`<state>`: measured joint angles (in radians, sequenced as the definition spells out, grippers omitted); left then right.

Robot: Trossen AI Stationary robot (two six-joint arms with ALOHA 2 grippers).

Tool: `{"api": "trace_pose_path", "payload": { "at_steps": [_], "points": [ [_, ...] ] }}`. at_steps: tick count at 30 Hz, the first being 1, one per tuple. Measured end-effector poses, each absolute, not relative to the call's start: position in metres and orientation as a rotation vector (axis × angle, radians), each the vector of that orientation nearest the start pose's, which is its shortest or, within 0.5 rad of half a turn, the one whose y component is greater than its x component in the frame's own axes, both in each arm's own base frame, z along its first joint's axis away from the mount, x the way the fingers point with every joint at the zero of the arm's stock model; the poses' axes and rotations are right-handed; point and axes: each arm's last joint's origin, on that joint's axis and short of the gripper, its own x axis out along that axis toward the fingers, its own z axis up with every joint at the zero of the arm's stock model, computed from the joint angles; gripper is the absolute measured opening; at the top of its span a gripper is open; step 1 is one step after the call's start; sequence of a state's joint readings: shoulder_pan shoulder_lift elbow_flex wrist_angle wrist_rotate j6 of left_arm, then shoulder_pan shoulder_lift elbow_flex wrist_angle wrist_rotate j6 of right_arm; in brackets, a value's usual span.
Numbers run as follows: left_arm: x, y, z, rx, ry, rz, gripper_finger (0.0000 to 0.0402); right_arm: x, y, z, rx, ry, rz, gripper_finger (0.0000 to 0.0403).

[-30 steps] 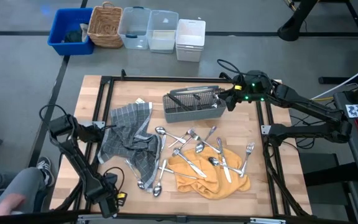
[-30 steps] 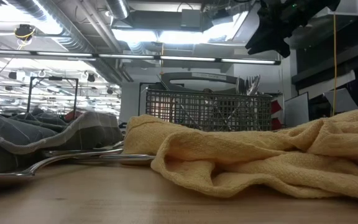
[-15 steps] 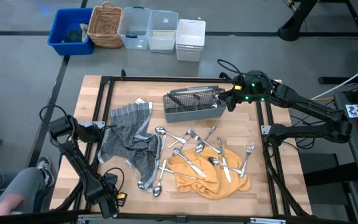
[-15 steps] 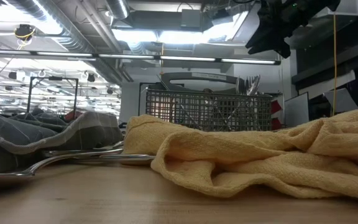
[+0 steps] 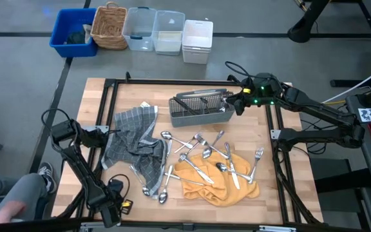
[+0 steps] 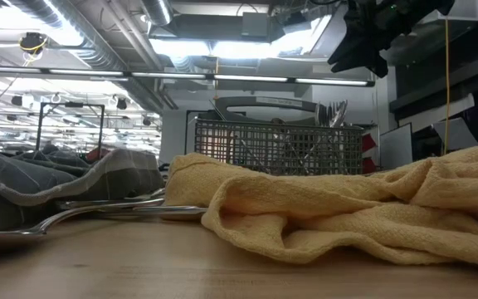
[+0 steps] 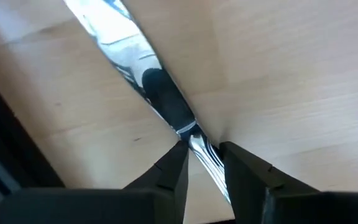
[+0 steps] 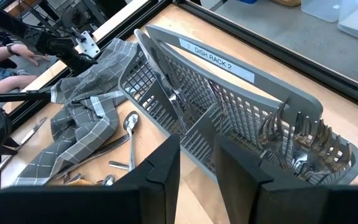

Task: Sort silverware
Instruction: Put the silver knife into the gray utensil holder

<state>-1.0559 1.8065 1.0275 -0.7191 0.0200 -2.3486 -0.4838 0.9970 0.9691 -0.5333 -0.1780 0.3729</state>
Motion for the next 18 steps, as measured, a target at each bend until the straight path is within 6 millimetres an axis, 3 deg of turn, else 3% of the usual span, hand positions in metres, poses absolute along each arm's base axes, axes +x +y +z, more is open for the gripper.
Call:
{"api": "trace_pose_path", "payload": {
  "at_steps": [18],
  "points": [
    [0.1572,-0.261,0.134,-1.068,1.232,0.935,0.0035,0.1836,-0.0907,0.3272,0.544,0.474,-0.396,0.0101]
  ]
}}
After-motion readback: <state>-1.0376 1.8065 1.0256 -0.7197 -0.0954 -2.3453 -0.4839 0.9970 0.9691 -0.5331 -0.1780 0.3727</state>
